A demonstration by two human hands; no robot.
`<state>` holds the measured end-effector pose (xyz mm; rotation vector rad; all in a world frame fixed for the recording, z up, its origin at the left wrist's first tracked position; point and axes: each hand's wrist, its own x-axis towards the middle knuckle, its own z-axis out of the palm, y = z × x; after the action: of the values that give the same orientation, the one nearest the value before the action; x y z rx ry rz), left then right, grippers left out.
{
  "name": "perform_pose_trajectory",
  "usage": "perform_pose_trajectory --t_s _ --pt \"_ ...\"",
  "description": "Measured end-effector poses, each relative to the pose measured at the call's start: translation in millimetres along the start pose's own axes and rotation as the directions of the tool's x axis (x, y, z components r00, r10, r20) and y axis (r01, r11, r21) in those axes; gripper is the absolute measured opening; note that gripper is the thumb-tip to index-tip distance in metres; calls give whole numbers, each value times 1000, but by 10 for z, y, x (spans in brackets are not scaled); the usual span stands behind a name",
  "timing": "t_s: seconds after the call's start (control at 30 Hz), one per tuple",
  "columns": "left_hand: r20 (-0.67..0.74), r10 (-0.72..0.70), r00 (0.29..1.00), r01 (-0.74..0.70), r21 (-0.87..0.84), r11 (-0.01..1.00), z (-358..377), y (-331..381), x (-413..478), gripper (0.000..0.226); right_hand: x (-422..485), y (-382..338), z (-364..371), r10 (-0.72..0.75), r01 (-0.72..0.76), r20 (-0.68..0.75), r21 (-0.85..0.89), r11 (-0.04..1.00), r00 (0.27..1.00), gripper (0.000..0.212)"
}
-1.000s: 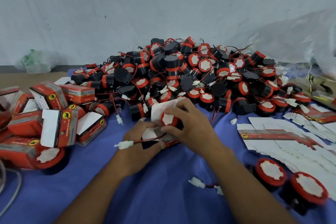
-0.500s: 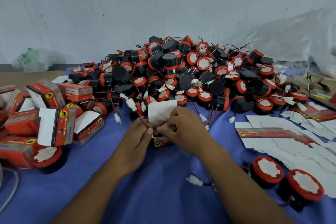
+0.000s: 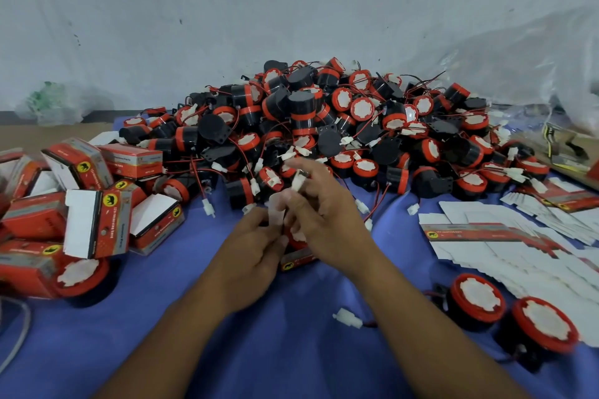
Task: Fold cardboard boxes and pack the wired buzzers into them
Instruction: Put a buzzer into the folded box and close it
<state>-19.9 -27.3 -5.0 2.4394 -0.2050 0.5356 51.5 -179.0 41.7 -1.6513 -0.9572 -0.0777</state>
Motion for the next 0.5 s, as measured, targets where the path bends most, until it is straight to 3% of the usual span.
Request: perform_pose_trajectory --t_s 0.07,0.13,0.2,0.3,0.37,0.5 --pt "-86 -105 991 96 -105 990 14 0 -3 25 10 31 -52 38 -38 -18 44 998 999 18" --pt "-161 -267 950 221 -255 941 28 -8 6 14 17 86 -98 36 -37 -32 -32 999 999 9" --pt "-199 -403 893 297 -413 861 33 -8 21 3 17 141 -111 31 -34 -28 -129 991 999 9" --pt "-201 -479 855 328 -505 798 34 -2 29 9 14 188 -107 -13 20 37 -208 978 999 16" --pt "-214 -451 866 327 -441 836 38 2 14 20 11 194 -112 -18 38 88 -231 972 996 21" --pt "-209 -229 951 208 -118 971 -1 29 7 14 10 190 -135 -10 74 240 -259 963 971 24"
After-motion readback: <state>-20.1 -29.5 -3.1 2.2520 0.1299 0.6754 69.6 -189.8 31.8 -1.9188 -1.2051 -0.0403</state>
